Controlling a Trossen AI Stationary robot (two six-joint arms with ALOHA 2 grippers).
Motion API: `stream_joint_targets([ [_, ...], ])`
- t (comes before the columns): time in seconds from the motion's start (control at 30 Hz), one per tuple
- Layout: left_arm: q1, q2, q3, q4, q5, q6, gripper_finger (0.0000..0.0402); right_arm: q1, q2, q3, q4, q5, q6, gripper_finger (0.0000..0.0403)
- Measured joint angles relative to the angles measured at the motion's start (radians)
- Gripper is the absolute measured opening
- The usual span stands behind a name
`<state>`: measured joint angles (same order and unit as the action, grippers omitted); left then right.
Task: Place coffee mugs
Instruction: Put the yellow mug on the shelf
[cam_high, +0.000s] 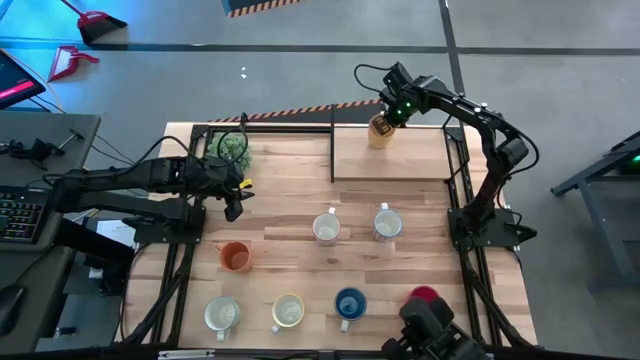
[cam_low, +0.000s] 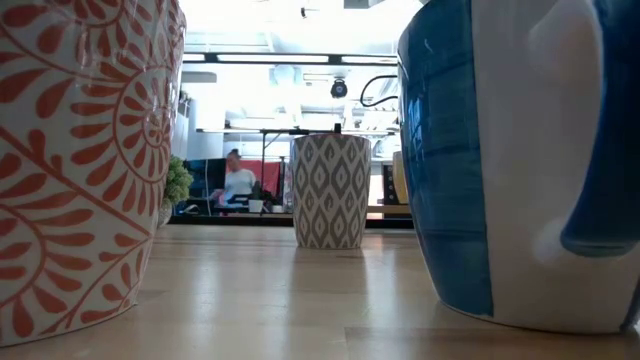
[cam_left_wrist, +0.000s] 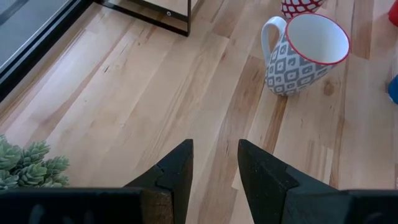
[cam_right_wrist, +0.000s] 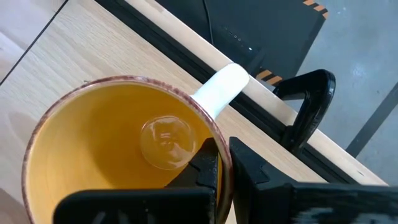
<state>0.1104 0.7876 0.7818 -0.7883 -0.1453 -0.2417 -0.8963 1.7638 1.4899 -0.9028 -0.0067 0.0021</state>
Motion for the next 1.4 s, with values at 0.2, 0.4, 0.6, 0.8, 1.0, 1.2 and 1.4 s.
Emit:
stream_joint_targets([
  [0.2,0.000,0.000,0.000,0.000,0.000,0.000,0.0115,0.000,0.014,0.000,0.016,-0.003,0.017,0.0000],
  [0.4,0.000,0.000,0.000,0.000,0.000,0.000,0.0115,0.001,0.018,0.000,0.018,-0.002,0.017,0.0000],
  [0.6,0.000,0.000,0.000,0.000,0.000,0.000,0.0115,0.001,0.018,0.000,0.019,-0.002,0.017,0.0000],
  [0.8,0.000,0.000,0.000,0.000,0.000,0.000,0.0115,0.001,0.018,0.000,0.028,-0.004,-0.001,0.0003],
  [1.0,0.000,0.000,0.000,0.000,0.000,0.000,0.0115,0.000,0.018,0.001,0.030,-0.023,0.003,0.0049],
  [1.2,0.000,0.000,0.000,0.000,0.000,0.000,0.0115,0.000,0.018,0.001,0.037,-0.024,0.017,0.0086],
  [1.4,0.000,0.000,0.000,0.000,0.000,0.000,0.0115,0.000,0.018,0.001,0.048,-0.029,0.017,0.0094],
])
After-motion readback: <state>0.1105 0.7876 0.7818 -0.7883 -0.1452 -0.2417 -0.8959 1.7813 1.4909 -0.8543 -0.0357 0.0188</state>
